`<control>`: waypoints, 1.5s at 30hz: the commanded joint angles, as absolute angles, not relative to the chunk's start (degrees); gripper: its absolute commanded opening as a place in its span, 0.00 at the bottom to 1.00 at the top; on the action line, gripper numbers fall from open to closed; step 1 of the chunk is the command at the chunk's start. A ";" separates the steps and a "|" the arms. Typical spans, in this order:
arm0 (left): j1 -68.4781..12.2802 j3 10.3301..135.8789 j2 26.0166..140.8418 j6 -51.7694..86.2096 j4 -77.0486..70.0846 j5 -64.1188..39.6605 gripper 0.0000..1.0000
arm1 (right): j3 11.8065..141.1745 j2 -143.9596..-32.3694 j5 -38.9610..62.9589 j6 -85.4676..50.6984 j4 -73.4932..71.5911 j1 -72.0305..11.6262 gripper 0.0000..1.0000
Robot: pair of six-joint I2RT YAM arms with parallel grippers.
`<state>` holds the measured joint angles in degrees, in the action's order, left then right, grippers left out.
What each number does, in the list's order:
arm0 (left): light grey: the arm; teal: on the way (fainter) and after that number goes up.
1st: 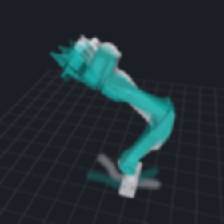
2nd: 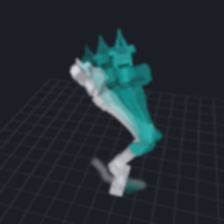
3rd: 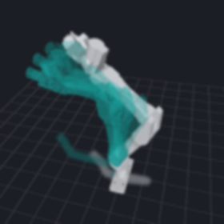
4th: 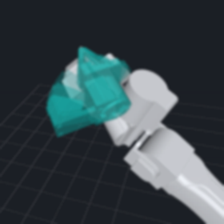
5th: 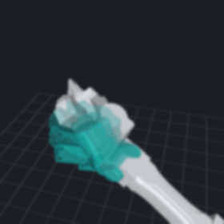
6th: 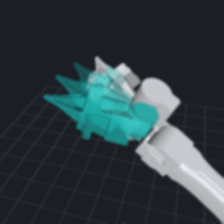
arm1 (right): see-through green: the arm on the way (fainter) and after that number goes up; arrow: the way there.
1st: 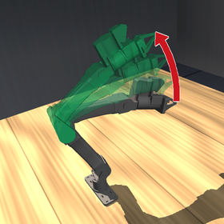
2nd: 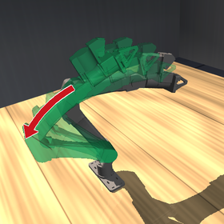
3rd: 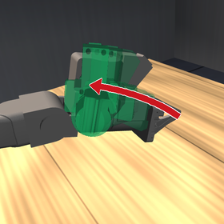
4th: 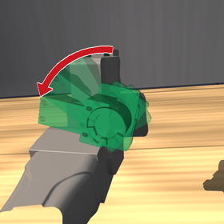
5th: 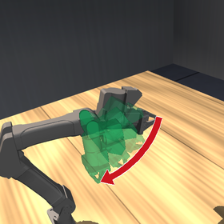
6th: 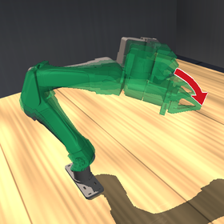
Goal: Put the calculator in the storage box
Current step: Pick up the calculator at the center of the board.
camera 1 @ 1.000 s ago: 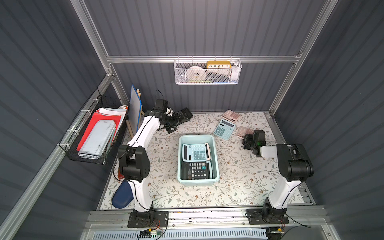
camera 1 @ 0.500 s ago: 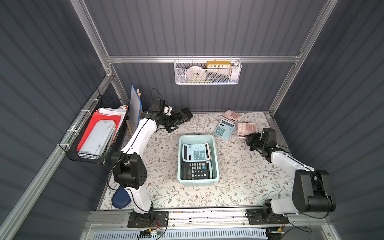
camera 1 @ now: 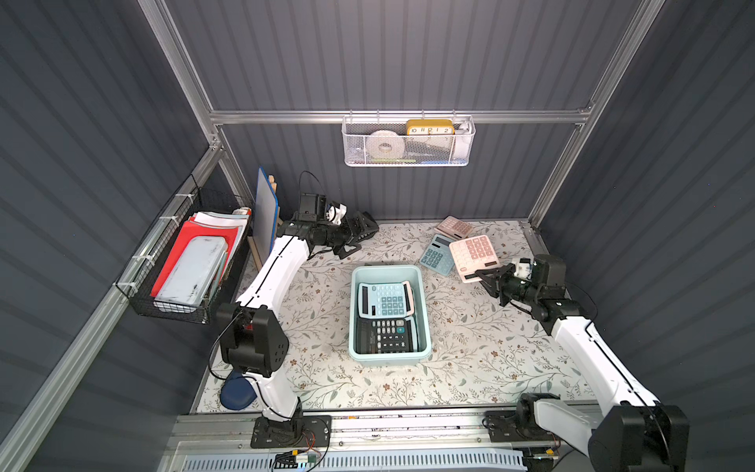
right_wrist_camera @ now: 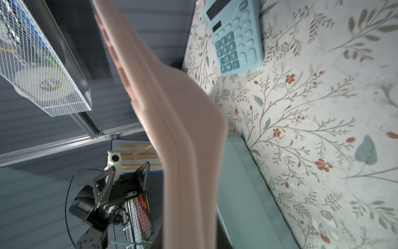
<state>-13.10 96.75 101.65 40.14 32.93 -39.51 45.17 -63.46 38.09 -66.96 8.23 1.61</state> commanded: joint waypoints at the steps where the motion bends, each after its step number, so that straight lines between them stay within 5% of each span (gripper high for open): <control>1: -13.28 94.37 98.81 41.77 27.94 -45.26 0.99 | 47.01 -64.18 45.91 -65.57 7.23 1.15 0.00; 16: -14.51 93.07 102.57 43.55 23.73 -55.59 0.96 | 54.14 -79.43 58.53 -68.83 0.60 -9.43 0.00; 36: -17.75 92.88 106.52 40.66 28.24 -59.29 0.59 | 60.01 -90.61 66.14 -78.44 -12.70 -17.67 0.00; 45: -17.67 96.51 105.83 34.95 37.29 -50.15 0.99 | 61.67 -89.84 64.30 -72.46 -4.17 -17.68 0.00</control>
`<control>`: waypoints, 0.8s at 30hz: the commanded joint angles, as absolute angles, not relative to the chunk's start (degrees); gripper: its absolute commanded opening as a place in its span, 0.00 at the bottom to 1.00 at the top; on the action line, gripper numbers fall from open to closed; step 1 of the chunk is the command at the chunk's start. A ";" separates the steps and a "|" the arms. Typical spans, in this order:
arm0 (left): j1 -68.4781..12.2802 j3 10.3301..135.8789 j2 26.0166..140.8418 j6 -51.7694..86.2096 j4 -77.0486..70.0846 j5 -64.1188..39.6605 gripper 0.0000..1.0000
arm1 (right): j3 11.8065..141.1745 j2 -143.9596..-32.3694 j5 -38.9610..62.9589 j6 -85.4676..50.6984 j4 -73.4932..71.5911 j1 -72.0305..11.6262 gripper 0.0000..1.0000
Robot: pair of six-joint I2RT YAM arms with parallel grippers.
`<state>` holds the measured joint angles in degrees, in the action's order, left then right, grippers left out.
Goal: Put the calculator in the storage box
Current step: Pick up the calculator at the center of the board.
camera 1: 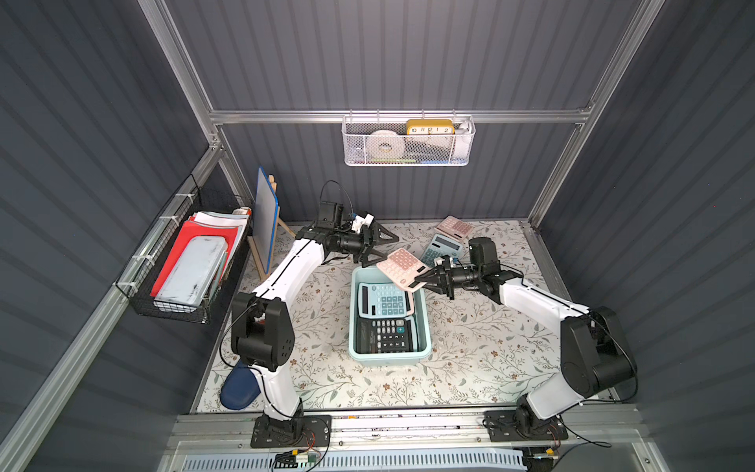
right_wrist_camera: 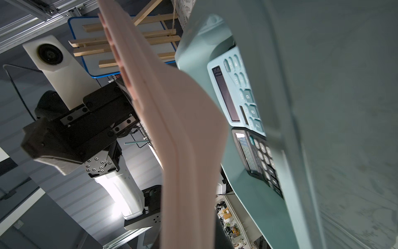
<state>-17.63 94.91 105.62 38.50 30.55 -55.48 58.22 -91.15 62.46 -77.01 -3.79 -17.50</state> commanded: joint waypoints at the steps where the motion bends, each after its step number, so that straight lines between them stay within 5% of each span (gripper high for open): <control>1: -17.67 96.99 105.75 34.49 38.16 -48.99 0.99 | 61.99 -89.84 64.34 -71.62 -2.92 -17.67 0.00; 9: -17.49 99.33 105.51 32.81 44.07 -40.23 0.99 | 62.49 -89.61 65.65 -69.83 -0.04 -17.71 0.00; 13: -17.44 99.34 106.29 31.14 43.92 -43.84 0.95 | 62.73 -89.78 66.06 -69.90 -0.14 -17.99 0.00; 16: -17.81 98.14 107.12 33.35 38.83 -51.01 0.84 | 63.38 -90.55 66.53 -70.33 -0.66 -18.60 0.00; 24: -18.87 97.08 107.68 35.05 35.00 -58.31 0.36 | 64.77 -92.35 66.36 -72.32 -3.21 -19.73 0.00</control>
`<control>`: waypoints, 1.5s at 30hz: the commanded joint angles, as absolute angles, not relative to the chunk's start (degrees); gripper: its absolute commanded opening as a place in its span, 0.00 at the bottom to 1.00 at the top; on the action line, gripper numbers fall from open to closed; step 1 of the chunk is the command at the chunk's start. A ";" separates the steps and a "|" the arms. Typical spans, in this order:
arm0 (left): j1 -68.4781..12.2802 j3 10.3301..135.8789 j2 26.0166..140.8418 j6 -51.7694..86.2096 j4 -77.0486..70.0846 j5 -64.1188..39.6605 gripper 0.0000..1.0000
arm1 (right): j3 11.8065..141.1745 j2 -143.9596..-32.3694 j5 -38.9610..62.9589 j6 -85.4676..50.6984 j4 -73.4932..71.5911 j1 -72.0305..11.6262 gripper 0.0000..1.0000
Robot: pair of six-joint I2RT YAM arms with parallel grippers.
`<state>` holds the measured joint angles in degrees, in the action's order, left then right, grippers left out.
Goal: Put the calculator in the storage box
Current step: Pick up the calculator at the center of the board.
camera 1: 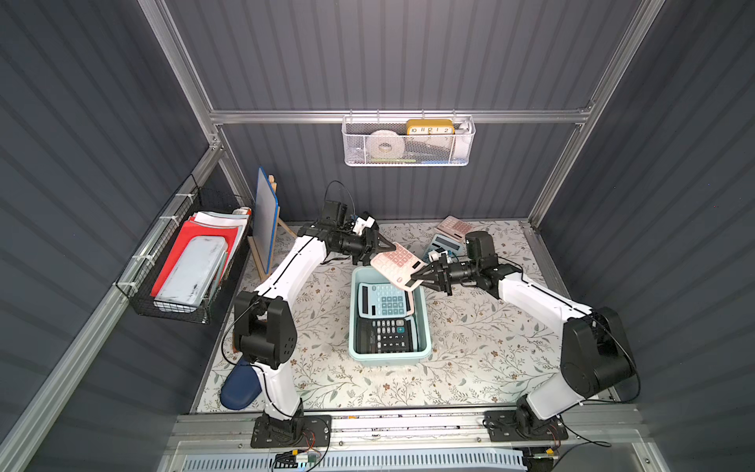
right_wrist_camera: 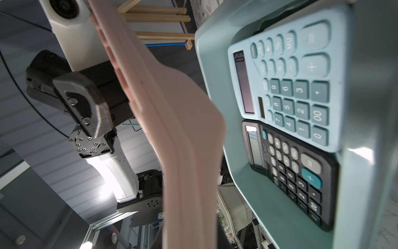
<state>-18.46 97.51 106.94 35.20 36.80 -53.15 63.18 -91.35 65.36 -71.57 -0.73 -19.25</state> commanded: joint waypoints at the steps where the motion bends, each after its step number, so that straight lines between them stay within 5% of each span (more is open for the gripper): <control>1: -18.89 96.87 107.73 35.02 34.98 -58.81 0.31 | 64.84 -92.46 66.28 -72.50 -3.34 -19.78 0.00; 7: -18.80 96.51 107.38 36.18 33.47 -58.28 0.20 | 65.13 -92.53 64.67 -72.44 -3.00 -19.78 0.00; 11: -18.79 95.75 106.65 39.97 29.11 -57.35 0.18 | 65.05 -92.16 61.90 -72.43 -2.64 -19.78 0.20; 17: -18.81 91.35 103.74 50.02 16.16 -52.21 0.19 | 65.56 -91.32 56.60 -71.96 -2.64 -20.38 0.33; 29: -18.81 83.60 97.16 57.57 6.46 -42.49 0.19 | 63.86 -88.58 51.86 -72.64 -5.62 -21.45 0.29; 37: -18.80 81.56 95.03 58.56 5.78 -41.17 0.20 | 63.09 -88.39 51.68 -74.09 -8.24 -21.71 0.02; 39: -18.81 81.56 94.62 58.14 6.56 -40.85 0.30 | 63.11 -88.25 51.43 -74.18 -8.35 -21.86 0.00; 45: -18.68 83.40 92.83 53.62 13.77 -37.16 0.91 | 64.00 -87.30 51.02 -71.67 -4.32 -21.88 0.00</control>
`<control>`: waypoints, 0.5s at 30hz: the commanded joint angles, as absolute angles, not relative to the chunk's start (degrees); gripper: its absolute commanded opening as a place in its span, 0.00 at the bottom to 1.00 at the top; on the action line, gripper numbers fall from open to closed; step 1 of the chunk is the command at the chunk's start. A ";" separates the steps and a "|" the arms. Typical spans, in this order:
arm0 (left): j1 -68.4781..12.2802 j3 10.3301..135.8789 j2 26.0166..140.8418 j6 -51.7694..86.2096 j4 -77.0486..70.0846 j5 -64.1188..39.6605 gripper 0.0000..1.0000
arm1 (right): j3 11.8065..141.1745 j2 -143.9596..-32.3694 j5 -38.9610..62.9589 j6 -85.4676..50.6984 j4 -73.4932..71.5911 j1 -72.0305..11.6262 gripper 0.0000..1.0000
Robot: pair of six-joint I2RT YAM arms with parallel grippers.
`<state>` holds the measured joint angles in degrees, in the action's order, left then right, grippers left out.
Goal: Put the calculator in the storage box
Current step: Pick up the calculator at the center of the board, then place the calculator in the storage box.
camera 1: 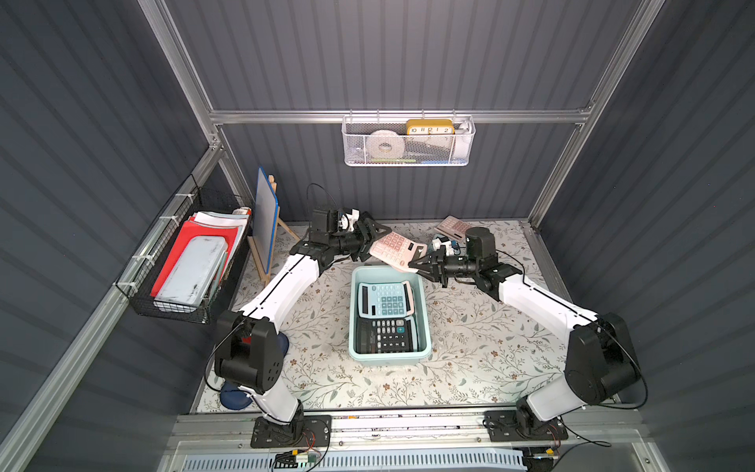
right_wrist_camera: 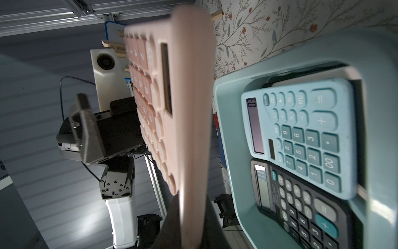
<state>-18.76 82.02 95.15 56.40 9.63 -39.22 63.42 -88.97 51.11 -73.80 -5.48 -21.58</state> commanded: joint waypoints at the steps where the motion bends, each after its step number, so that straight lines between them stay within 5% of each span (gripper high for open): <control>1: -18.72 84.55 92.81 52.10 17.05 -35.90 0.98 | 64.34 -87.11 51.11 -70.40 -2.55 -21.88 0.00; 15: -15.56 90.35 88.38 43.50 38.26 -19.02 0.99 | 71.53 -86.56 50.36 -50.19 25.69 -23.00 0.00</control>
<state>-15.94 89.08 90.13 46.33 33.23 -23.59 69.73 -87.99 50.65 -56.01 19.53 -22.11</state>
